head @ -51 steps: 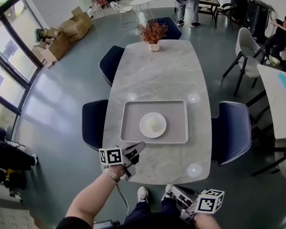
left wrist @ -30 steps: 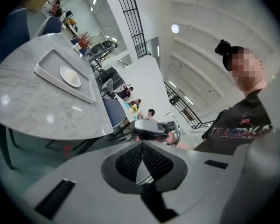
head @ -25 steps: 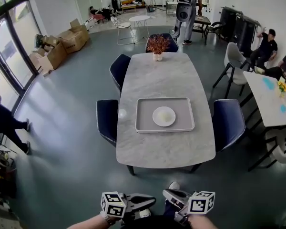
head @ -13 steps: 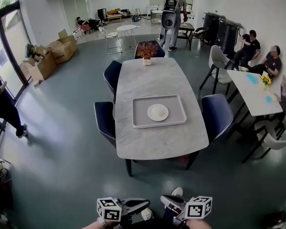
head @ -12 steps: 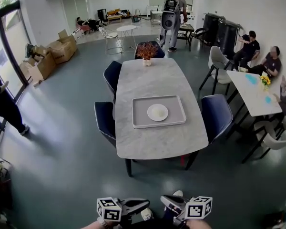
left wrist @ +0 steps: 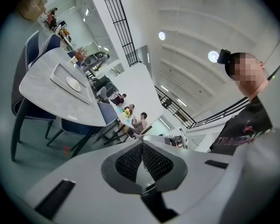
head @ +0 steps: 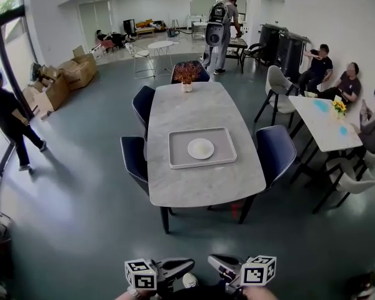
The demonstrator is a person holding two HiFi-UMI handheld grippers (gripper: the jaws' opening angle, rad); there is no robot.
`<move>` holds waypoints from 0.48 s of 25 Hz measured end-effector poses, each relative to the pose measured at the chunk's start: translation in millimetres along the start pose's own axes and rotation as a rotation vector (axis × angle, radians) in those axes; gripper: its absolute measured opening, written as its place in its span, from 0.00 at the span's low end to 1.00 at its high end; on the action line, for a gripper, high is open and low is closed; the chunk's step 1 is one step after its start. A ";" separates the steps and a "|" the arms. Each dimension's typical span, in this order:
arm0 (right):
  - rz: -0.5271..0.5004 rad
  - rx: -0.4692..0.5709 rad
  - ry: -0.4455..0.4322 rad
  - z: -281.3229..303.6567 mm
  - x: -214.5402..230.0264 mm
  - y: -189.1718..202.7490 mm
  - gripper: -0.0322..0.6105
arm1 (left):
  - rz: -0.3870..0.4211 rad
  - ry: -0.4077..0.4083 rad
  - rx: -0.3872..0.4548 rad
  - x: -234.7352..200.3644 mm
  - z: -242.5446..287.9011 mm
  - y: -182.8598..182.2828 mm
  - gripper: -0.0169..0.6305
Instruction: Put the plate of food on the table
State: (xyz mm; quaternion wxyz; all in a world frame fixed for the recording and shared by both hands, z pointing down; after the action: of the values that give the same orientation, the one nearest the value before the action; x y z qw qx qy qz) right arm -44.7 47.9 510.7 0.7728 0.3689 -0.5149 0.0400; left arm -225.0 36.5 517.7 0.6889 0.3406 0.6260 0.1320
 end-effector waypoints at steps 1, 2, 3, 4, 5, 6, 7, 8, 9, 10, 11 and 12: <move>0.006 0.007 0.000 -2.1 -0.4 -0.2 0.06 | -0.008 -0.001 0.002 1.6 0.4 -1.5 0.04; 0.010 0.012 0.003 -4.3 -0.1 0.0 0.06 | -0.011 0.000 0.001 3.6 0.5 -3.0 0.04; 0.011 0.015 0.005 -6.4 0.1 0.7 0.06 | -0.010 0.001 0.000 5.6 0.3 -3.8 0.04; 0.009 0.016 0.005 -8.2 0.3 1.8 0.06 | -0.007 0.003 0.001 7.3 0.1 -3.7 0.04; 0.006 0.016 0.004 -9.5 0.6 3.0 0.06 | -0.005 0.005 0.004 8.4 -0.1 -3.4 0.04; 0.003 0.016 0.002 -10.0 0.2 3.9 0.06 | -0.001 0.006 0.009 9.0 0.0 -3.6 0.04; 0.000 0.016 -0.002 -9.6 -1.3 4.5 0.06 | 0.001 0.007 0.014 9.5 0.0 -4.5 0.04; -0.002 0.016 -0.005 -8.9 -3.6 5.1 0.06 | 0.002 0.007 0.018 9.7 -0.6 -5.6 0.04; -0.001 0.018 -0.008 -8.4 -5.6 5.9 0.06 | 0.001 0.007 0.022 10.1 -1.6 -6.7 0.04; 0.002 0.022 -0.009 -8.5 -6.5 6.9 0.06 | -0.001 0.008 0.024 10.6 -2.9 -7.6 0.04; 0.006 0.028 -0.011 -8.7 -5.9 7.7 0.06 | -0.003 0.009 0.025 10.8 -4.0 -8.3 0.04; 0.008 0.036 -0.015 -8.7 -4.2 8.2 0.06 | -0.004 0.011 0.025 10.5 -4.7 -8.8 0.04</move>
State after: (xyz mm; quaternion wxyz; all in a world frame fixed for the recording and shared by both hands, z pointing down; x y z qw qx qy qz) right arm -43.6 60.5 509.9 0.7619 0.3811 -0.5214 0.0494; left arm -229.7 37.8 504.0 0.6813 0.3475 0.6321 0.1246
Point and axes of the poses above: the fingertips, and each gripper's own axes: z forward along the fingers, x to its right, y out of its underside, the point moved 7 cm from there along -z, backward along the fingers, and after that the axes turned 7 degrees about x, right-handed, at the moved point
